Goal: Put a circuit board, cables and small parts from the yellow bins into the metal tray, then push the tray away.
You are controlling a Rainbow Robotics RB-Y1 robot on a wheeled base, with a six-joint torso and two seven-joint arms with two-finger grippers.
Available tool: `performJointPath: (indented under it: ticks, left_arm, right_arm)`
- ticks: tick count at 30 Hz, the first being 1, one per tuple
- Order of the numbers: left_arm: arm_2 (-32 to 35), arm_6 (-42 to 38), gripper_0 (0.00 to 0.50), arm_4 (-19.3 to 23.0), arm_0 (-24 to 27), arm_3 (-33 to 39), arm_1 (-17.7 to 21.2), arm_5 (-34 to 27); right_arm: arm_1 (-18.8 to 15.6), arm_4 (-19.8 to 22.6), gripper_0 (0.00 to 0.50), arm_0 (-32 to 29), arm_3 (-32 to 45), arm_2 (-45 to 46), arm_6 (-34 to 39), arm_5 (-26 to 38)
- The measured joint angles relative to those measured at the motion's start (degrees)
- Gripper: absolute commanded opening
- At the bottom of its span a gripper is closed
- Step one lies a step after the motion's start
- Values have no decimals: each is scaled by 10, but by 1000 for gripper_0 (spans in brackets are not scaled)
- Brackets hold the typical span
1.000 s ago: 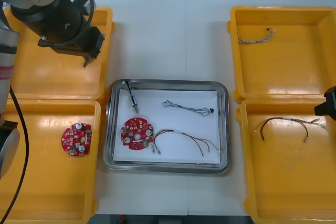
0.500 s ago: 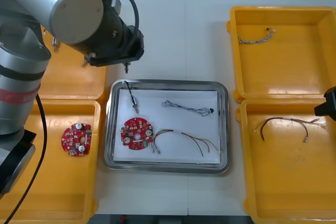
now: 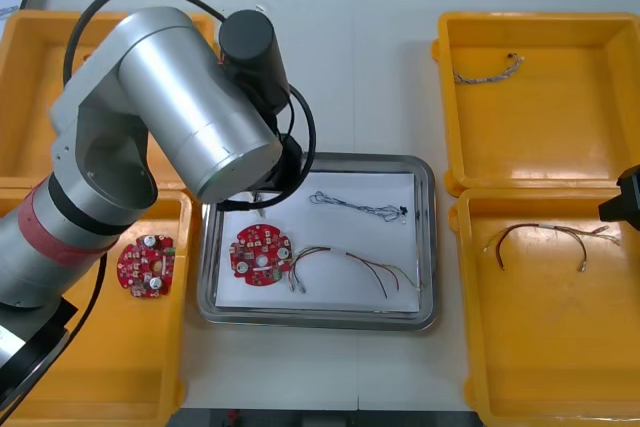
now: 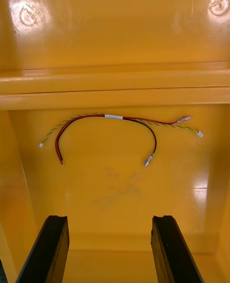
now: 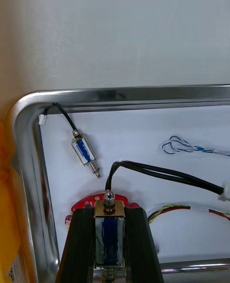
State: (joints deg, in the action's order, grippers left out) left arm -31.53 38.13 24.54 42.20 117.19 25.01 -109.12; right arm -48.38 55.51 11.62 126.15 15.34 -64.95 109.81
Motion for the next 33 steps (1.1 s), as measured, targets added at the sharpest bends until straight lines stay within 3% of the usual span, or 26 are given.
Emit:
performJointPath:
  ticks: [14, 22, 33]
  left_arm:
    - [-25, -33, 0, -10, -2, -82, 0, 124]
    - [-44, -33, 0, -34, -2, -129, 0, 158]
    - [-67, -33, 0, -36, -2, -161, 0, 193]
  right_arm:
    - [0, 0, 500, 0, 0, 0, 0, 0]
    - [0, 0, 500, 0, 0, 0, 0, 0]
    - [0, 0, 500, 0, 0, 0, 0, 0]
